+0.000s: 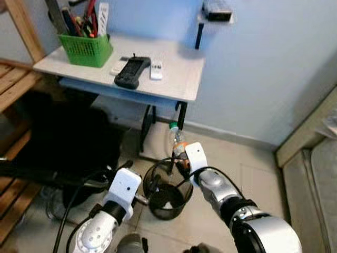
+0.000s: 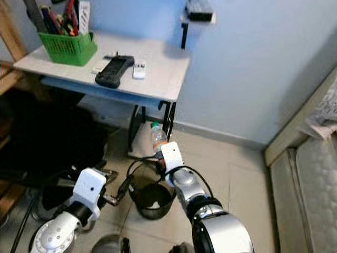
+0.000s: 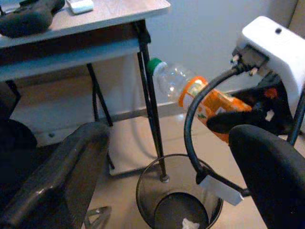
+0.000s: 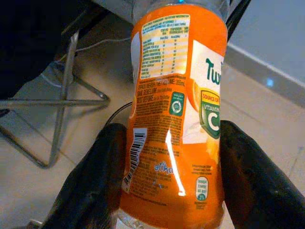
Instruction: Clean up the room
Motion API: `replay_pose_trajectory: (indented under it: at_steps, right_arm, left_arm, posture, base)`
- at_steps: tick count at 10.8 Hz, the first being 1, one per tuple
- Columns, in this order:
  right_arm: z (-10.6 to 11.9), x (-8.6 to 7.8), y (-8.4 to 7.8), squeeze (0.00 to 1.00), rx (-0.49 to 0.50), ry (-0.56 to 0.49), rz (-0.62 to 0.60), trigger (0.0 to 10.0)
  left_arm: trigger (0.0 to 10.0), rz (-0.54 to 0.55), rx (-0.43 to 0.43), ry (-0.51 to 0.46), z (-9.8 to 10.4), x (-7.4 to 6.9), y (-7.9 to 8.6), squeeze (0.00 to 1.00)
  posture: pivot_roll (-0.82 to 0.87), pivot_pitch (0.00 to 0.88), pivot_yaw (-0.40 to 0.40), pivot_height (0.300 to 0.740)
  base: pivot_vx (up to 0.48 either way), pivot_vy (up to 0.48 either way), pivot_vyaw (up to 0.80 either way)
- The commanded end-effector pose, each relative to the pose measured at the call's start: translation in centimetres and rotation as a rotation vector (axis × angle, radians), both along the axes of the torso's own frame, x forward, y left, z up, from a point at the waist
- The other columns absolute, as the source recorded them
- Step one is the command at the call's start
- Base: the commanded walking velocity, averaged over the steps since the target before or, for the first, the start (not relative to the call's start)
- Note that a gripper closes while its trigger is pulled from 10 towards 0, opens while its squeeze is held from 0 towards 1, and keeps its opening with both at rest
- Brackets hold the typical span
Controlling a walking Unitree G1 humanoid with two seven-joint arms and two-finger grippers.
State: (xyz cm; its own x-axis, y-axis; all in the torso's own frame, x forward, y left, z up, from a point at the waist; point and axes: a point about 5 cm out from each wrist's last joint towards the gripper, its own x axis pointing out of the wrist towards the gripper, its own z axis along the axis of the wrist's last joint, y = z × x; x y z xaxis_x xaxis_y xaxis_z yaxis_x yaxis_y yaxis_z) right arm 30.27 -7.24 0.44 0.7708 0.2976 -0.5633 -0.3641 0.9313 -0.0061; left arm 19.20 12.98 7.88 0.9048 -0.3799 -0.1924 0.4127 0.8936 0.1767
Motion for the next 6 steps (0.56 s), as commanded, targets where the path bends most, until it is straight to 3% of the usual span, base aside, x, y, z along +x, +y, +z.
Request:
replay_pose_trajectory:
  at_steps: [1, 6]
  right_arm:
    - [-0.4, -0.2, -0.5, 0.00, -0.003, 0.029, -0.034, 10.0]
    - [-1.3, -1.5, 1.3, 0.00, 0.037, 0.098, -0.060, 10.0]
  left_arm:
    - [10.0, -0.011, -0.010, 0.004, 0.3, -0.2, -0.3, 0.00]
    - [10.0, -0.002, 0.005, 0.062, 1.3, -3.5, 0.0, 0.00]
  posture:
    - [0.24, 0.158, -0.054, 0.710]
    - [0.31, 0.262, -0.036, 0.710]
  base:
    - [0.000, 0.000, 0.00]
    - [0.000, 0.000, 0.00]
